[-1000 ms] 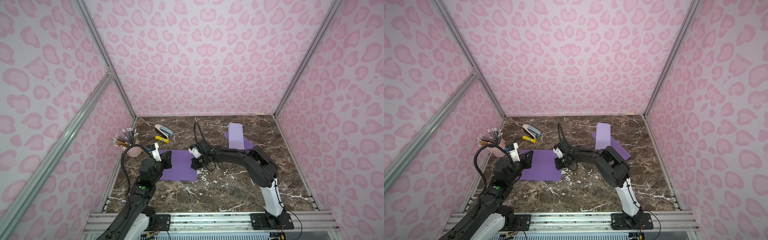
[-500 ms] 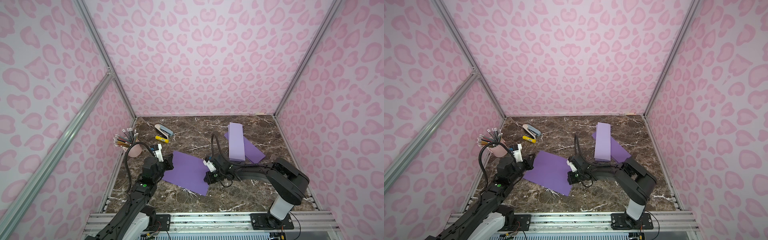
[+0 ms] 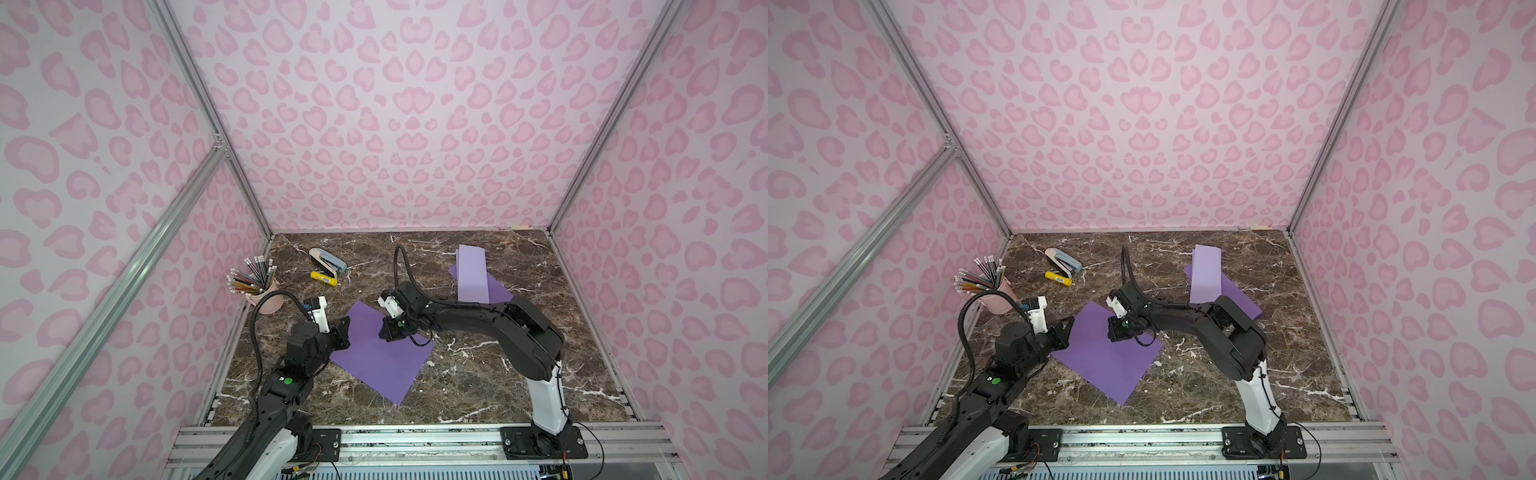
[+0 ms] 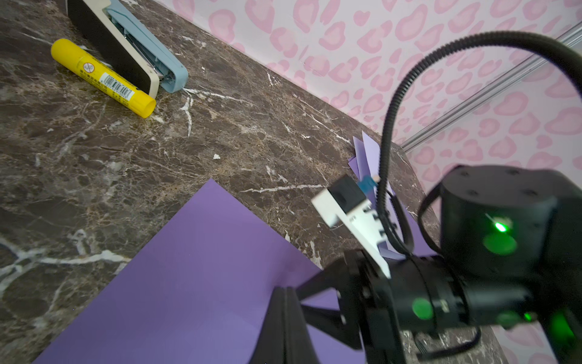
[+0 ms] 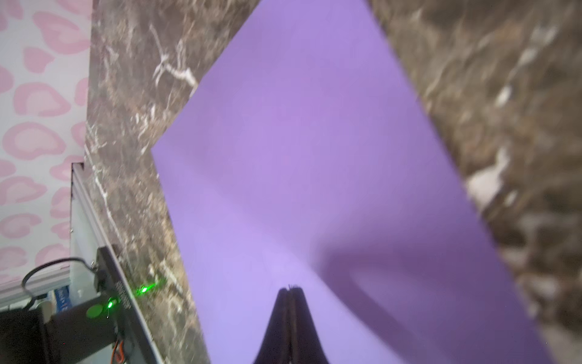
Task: Fold the rectangular paper in half along the long edge
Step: Move the paper to the center of the board.
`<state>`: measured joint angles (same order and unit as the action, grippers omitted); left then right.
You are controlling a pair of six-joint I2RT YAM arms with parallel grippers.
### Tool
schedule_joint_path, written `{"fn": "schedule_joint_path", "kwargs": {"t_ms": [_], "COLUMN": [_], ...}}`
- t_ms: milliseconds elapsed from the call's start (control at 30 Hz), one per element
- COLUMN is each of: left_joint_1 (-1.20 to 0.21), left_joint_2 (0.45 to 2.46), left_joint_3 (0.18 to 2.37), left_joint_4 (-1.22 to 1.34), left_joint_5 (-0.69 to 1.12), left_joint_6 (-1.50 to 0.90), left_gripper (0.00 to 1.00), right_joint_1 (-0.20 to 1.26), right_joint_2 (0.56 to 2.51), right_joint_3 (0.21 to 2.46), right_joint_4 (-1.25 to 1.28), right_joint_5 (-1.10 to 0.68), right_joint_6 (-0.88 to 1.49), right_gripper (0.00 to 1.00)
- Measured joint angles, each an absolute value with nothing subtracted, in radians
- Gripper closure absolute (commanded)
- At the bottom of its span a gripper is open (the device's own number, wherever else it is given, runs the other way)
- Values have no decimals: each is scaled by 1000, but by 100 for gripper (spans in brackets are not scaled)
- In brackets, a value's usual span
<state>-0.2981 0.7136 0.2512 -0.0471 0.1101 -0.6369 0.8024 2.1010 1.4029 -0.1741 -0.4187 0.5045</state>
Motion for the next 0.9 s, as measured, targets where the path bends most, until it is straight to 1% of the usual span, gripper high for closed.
{"fn": "schedule_joint_path", "kwargs": {"t_ms": [100,200,267,367,533,700,900], "left_joint_1": [-300,-303,-303,-305,-316,-356,-485], "left_joint_2": [683,671,679,718,786,867,982], "left_joint_3": [246,242,241,241,246,260,309], "left_joint_4": [-67,-84,-89,-90,-89,-70,-53], "left_joint_5": [104,105,105,105,112,128,115], "left_joint_6": [-648,-654,-654,-654,-654,-655,-655], "left_gripper": [96,96,96,96,96,96,96], "right_joint_1": [773,741,714,671,596,597,640], "right_joint_2": [2191,2221,2212,2154,1995,1843,1713], "right_joint_3": [1515,1523,1488,1379,1144,961,932], "right_joint_4": [-189,-187,-154,-92,-30,-8,-47], "right_joint_5": [-429,-466,-479,-479,-446,-381,-354], "right_joint_6": [477,471,472,477,534,613,639], "right_gripper": [100,100,100,100,100,100,100]}}
